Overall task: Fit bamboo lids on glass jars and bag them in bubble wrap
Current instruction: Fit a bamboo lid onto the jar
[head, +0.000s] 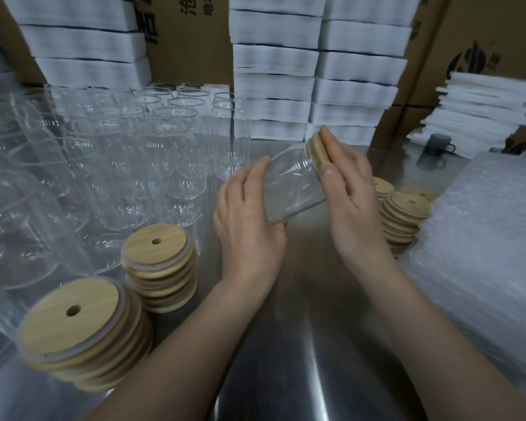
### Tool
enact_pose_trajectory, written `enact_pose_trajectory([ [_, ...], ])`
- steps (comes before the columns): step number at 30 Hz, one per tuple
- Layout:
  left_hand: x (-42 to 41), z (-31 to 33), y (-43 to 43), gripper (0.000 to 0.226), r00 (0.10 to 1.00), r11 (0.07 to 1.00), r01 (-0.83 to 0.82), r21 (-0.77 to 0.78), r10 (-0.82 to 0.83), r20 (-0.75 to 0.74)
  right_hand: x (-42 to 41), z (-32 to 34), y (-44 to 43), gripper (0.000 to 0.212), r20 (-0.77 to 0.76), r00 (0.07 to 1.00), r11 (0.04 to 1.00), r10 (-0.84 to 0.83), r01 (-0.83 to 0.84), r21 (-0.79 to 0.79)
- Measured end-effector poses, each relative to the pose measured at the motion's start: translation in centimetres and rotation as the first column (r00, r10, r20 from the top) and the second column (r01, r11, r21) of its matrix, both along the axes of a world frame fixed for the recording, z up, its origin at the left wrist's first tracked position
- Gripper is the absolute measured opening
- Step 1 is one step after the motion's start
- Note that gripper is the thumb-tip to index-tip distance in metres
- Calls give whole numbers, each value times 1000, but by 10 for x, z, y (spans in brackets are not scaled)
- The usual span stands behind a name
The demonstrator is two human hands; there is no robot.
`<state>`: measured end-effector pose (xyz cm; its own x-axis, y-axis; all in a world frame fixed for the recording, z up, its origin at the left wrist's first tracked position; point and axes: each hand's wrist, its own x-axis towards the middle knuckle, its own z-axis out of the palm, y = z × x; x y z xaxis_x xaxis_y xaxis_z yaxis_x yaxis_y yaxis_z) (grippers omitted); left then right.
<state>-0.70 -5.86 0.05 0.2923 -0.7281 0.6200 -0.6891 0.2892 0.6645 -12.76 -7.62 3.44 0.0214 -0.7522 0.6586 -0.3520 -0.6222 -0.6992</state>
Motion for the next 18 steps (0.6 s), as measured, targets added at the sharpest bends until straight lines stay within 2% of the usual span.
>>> enact_pose_trajectory([
  [13, -2, 1, 4, 97, 1000, 999, -19, 31, 19, -16, 0, 2, 2, 45, -13, 1000, 1000, 18, -18, 20],
  [18, -1, 1, 4, 97, 998, 998, -62, 1, 62, -7, 3, 1, 2, 41, 35, 997, 996, 64, -66, 59],
])
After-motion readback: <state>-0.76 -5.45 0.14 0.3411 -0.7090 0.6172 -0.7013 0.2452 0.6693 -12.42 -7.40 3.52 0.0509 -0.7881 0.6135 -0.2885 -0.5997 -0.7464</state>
